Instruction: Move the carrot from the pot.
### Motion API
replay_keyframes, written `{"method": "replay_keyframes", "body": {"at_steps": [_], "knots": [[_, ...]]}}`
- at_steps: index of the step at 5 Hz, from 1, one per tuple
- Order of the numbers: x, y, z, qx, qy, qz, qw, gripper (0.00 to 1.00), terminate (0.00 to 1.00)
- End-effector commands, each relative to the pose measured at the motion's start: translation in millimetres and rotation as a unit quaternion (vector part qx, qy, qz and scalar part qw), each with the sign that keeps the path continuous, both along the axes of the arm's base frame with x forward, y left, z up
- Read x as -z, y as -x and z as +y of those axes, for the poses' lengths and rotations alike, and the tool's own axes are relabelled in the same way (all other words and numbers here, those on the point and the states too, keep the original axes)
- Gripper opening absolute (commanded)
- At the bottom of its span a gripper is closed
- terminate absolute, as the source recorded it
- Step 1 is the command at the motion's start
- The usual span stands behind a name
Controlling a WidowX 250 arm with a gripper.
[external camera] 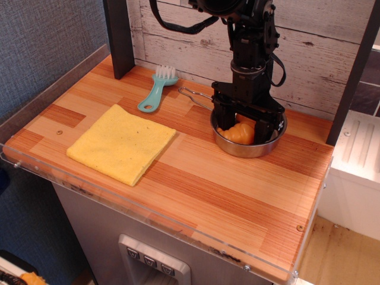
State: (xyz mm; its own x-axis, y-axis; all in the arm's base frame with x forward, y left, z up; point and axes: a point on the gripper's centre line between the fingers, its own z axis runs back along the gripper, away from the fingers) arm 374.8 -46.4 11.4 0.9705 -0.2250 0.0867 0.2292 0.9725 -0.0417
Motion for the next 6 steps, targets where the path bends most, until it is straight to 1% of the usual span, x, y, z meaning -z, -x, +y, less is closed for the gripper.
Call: {"method": "replay_keyframes", "body": {"at_steps": [1, 2, 3, 4, 5, 6], "knots": [[-32.9, -4.4, -9.5, 0.044, 0.034, -0.053, 0.9970, 0.00, 0.00], [-63.0, -11.8, -7.9, 0.069, 0.057, -0.087, 0.9921, 0.00, 0.00], [-113.6, -2.2, 13.1, 0.067, 0.078, -0.146, 0.9839, 0.00, 0.00], [-135.9, 19.4, 59.9, 0.010, 0.053, -0.137, 0.9891, 0.00, 0.00], [-122.1, 54.6, 100.9, -0.066, -0.014, -0.088, 0.9938, 0.00, 0.00], [-100.8, 92.3, 146.8, -0.113, -0.034, -0.045, 0.9920, 0.00, 0.00]]}}
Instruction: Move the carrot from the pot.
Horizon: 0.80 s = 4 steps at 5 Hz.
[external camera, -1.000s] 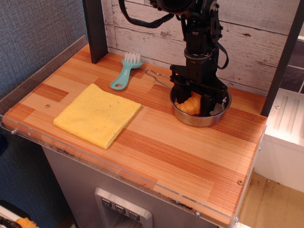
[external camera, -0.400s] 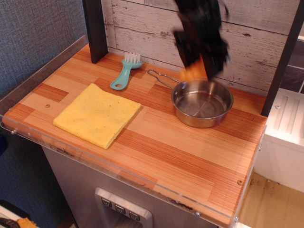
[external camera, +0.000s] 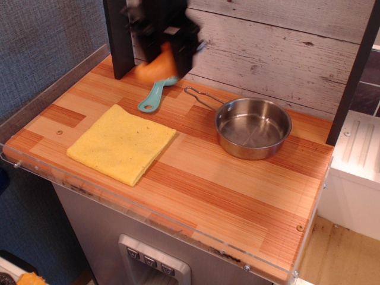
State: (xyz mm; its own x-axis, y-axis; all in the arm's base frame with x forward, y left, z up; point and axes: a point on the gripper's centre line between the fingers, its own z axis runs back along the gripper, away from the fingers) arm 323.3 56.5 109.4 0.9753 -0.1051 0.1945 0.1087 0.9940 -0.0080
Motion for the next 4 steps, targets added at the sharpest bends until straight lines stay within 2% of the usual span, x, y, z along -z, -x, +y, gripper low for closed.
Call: {"method": "replay_keyframes", "body": {"at_steps": [1, 2, 3, 4], "knots": [[23.7, 63.5, 90.4, -0.093, -0.024, 0.049, 0.9942, 0.00, 0.00], [34.8, 72.1, 138.4, -0.129, -0.028, 0.058, 0.9896, 0.00, 0.00], [42.5, 70.4, 182.1, -0.140, -0.031, 0.064, 0.9877, 0.00, 0.00], [50.0, 55.8, 171.3, -0.115, -0.027, 0.058, 0.9913, 0.00, 0.00]]}}
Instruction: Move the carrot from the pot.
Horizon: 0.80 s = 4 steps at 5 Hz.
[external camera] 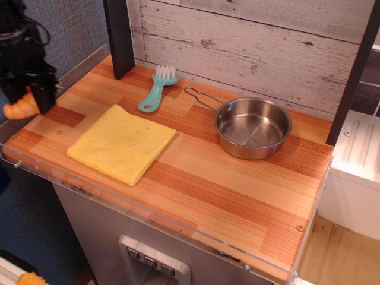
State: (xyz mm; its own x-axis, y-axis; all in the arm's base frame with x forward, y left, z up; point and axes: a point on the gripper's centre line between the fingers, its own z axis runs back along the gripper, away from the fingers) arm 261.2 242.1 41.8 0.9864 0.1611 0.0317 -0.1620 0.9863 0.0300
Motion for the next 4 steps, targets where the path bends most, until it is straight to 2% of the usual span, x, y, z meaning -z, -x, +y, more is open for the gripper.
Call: {"method": "replay_keyframes", "body": {"at_steps": [1, 2, 4], "knots": [[-22.3, -27.7, -40.2, 0.073, -0.016, -0.037, 0.9965, 0.00, 0.00], [-35.1, -37.0, -61.4, 0.093, -0.034, -0.055, 0.9936, 0.00, 0.00], [-17.1, -43.8, -52.6, 0.067, -0.031, -0.027, 0.9969, 0.00, 0.00]]}}
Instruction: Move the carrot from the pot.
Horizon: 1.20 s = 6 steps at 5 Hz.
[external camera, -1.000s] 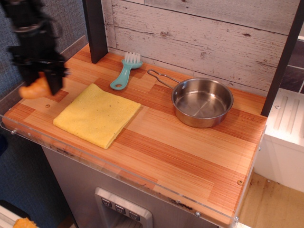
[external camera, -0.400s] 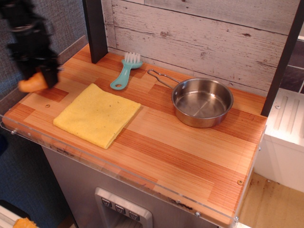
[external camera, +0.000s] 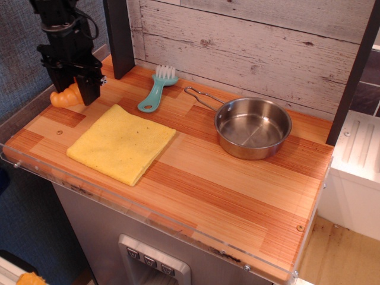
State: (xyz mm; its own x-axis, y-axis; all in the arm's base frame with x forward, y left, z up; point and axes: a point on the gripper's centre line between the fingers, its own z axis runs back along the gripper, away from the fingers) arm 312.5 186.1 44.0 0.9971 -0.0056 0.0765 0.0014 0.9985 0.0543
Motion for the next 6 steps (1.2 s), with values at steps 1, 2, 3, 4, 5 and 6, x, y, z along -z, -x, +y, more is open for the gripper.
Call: {"method": "replay_keyframes", "body": {"at_steps": [1, 2, 3, 4, 5, 6], "knots": [[-6.9, 7.6, 6.2, -0.021, -0.012, 0.003, 0.9997, 0.00, 0.00], [-3.5, 4.7, -1.1, -0.006, -0.002, 0.009, 0.9999, 1.00, 0.00], [-13.9, 2.8, -8.7, 0.009, -0.004, -0.006, 0.9999, 1.00, 0.00], [-35.0, 7.7, -13.6, 0.016, -0.011, -0.028, 0.9994, 1.00, 0.00], [-69.4, 17.7, -33.9, 0.006, -0.001, -0.058, 0.9983, 1.00, 0.00], [-77.7, 22.1, -51.8, 0.003, 0.023, -0.063, 0.9977, 1.00, 0.00]]}}
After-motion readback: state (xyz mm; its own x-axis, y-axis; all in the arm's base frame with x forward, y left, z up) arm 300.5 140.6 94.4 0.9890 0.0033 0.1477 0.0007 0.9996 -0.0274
